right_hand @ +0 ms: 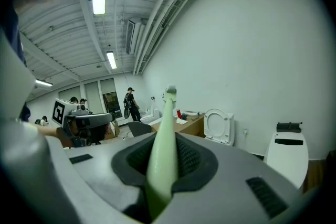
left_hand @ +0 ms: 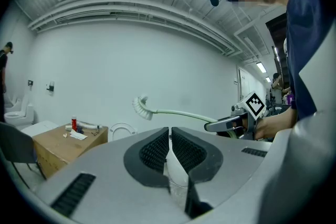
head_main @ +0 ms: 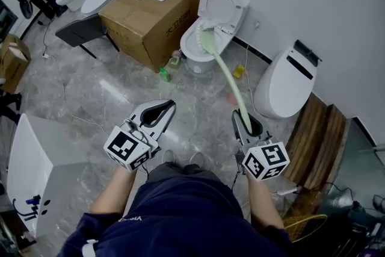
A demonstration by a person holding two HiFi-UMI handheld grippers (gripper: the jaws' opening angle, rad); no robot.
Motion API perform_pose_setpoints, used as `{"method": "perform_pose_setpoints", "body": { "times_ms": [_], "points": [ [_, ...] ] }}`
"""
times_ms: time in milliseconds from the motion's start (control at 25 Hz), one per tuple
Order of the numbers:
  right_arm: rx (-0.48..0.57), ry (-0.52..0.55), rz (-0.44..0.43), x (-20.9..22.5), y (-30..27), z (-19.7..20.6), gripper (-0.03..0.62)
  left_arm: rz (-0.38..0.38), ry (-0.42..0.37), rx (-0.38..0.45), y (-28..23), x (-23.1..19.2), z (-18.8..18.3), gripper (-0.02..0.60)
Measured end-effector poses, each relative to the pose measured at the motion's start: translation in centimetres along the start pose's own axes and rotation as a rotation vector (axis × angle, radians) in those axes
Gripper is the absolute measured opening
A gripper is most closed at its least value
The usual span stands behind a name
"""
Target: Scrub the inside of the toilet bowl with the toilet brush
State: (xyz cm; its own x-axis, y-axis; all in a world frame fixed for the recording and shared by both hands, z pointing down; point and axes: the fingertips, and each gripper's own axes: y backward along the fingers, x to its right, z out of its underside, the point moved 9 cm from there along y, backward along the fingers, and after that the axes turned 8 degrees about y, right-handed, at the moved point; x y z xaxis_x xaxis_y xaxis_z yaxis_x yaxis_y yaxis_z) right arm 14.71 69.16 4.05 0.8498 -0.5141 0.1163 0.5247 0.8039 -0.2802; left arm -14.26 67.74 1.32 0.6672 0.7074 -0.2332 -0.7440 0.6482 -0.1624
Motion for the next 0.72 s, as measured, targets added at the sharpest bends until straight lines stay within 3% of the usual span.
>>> {"method": "perform_pose_setpoints", "body": {
  "times_ms": [720],
  "points": [
    [0.006,0.009,-0.032,3.2,0.6,0.2,0.066,-0.039,-0.001,0.013,-2.2,1.6,0.3,0.043]
  ]
}}
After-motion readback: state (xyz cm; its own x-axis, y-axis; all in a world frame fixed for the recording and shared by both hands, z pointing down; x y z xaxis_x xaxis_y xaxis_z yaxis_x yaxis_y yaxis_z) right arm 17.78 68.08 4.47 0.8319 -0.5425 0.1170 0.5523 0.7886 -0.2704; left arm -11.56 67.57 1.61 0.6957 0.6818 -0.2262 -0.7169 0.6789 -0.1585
